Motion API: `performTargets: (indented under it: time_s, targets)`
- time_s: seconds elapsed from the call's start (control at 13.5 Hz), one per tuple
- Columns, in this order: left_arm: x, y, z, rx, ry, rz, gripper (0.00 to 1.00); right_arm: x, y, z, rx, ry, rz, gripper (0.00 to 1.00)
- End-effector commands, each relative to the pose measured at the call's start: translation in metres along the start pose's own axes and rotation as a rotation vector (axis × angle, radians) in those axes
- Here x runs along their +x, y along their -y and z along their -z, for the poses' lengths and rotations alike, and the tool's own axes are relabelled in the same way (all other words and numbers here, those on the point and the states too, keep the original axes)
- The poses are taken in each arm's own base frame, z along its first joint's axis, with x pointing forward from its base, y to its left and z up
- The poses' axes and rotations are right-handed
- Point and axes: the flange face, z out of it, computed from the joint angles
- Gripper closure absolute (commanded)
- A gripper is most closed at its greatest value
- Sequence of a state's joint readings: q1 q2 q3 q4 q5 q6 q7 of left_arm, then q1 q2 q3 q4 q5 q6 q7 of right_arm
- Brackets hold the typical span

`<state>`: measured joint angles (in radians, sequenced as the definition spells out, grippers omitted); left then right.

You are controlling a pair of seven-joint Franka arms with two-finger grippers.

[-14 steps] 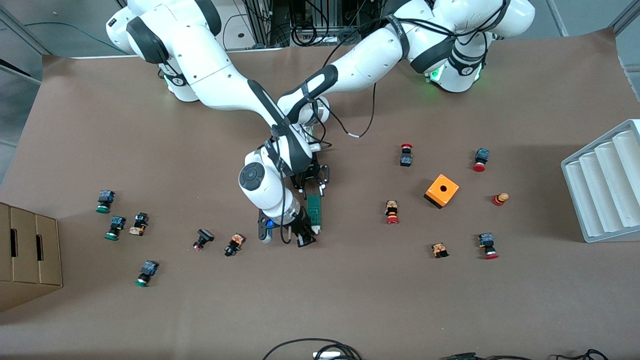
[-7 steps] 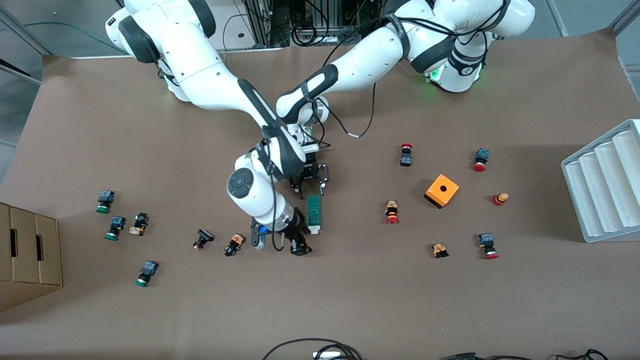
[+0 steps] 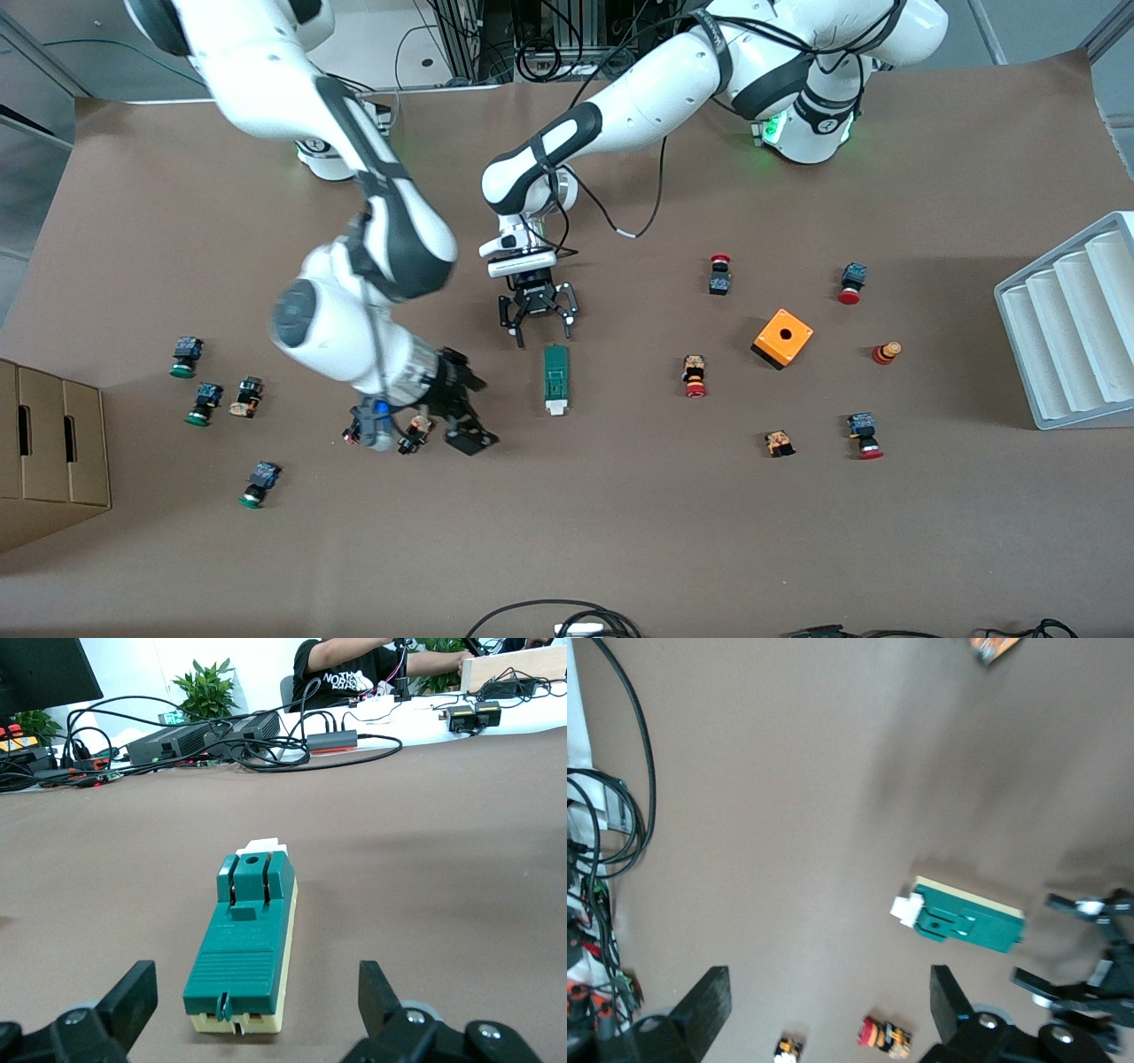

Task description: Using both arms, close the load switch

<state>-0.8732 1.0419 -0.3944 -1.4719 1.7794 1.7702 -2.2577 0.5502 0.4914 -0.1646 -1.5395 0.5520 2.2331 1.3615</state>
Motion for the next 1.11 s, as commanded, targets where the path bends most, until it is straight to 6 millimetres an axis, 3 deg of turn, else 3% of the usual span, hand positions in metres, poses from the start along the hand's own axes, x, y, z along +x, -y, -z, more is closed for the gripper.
performTargets:
  time_s: [0.0, 0.15, 0.44, 0.59, 0.74, 1.03]
  targets:
    - [0.025, 0.0, 0.008, 0.01, 0.025, 0.016, 0.0, 0.021, -0.016, 0.061, -0.057, 0.047, 0.078, 0.0]
    - [0.044, -0.001, 0.016, 0.002, 0.043, 0.025, 0.0, 0.041, -0.026, 0.097, -0.092, 0.039, 0.197, 0.0]
    - [0.104, -0.004, 0.038, 0.004, 0.126, 0.005, 0.0, 0.075, -0.045, 0.17, -0.138, 0.024, 0.405, 0.0]
    - [0.119, -0.003, 0.039, 0.011, 0.147, -0.009, 0.0, 0.084, -0.058, 0.206, -0.163, 0.006, 0.567, 0.0]
    - [0.14, -0.004, 0.046, -0.006, 0.164, 0.019, 0.0, 0.098, -0.076, 0.235, -0.195, -0.001, 0.731, 0.0]
    - [0.201, 0.006, 0.061, -0.017, 0.264, -0.005, 0.0, 0.13, -0.113, 0.283, -0.258, -0.075, 1.12, 0.0]
